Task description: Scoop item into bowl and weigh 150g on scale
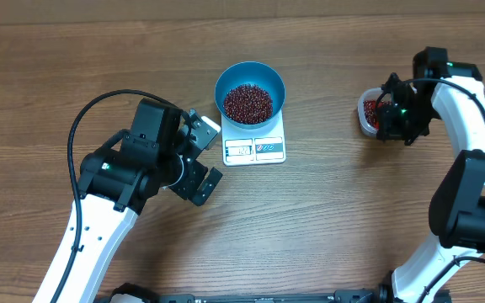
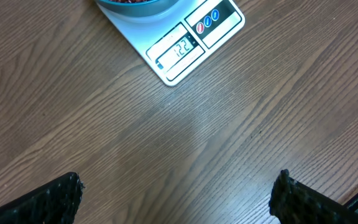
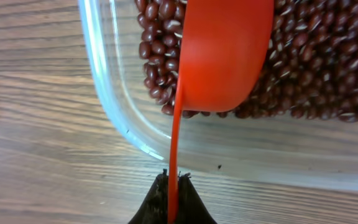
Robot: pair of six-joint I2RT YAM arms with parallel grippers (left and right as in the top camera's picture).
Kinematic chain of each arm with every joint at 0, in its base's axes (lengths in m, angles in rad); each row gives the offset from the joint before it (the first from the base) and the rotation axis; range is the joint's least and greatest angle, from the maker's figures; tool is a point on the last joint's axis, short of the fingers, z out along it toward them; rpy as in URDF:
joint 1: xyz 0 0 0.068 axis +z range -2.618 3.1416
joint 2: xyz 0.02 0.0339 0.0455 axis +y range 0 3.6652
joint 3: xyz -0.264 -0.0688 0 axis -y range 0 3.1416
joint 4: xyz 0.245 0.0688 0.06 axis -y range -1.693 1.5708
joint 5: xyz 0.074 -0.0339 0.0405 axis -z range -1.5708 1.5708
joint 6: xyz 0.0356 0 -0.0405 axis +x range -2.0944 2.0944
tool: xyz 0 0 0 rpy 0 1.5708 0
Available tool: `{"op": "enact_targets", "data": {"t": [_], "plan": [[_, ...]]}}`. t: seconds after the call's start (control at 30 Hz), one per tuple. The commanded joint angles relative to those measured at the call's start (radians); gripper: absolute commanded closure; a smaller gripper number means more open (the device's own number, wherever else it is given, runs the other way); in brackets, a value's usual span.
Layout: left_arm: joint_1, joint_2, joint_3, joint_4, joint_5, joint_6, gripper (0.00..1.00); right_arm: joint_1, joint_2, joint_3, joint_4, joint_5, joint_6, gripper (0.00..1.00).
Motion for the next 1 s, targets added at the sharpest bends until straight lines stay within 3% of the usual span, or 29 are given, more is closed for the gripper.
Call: {"op": "enact_targets", "data": {"t": [0.0, 0.33, 0.6, 0.97], "plan": [[0.004, 0.003, 0.021, 0.001, 0.001, 0.022, 0.0, -0.049, 0.011, -0.005, -0.01, -0.122, -0.011, 0.96], [0.004, 0.003, 0.021, 0.001, 0.0, 0.022, 0.0, -0.227, 0.011, -0.006, -0.018, -0.309, -0.014, 0.96], [0.004, 0.003, 0.021, 0.001, 0.0, 0.022, 0.0, -0.362, 0.011, -0.005, -0.115, -0.58, -0.169, 0.96], [0.004, 0.003, 0.021, 0.001, 0.0, 0.022, 0.0, -0.385, 0.002, -0.003, -0.254, -0.764, -0.294, 0.96]]}}
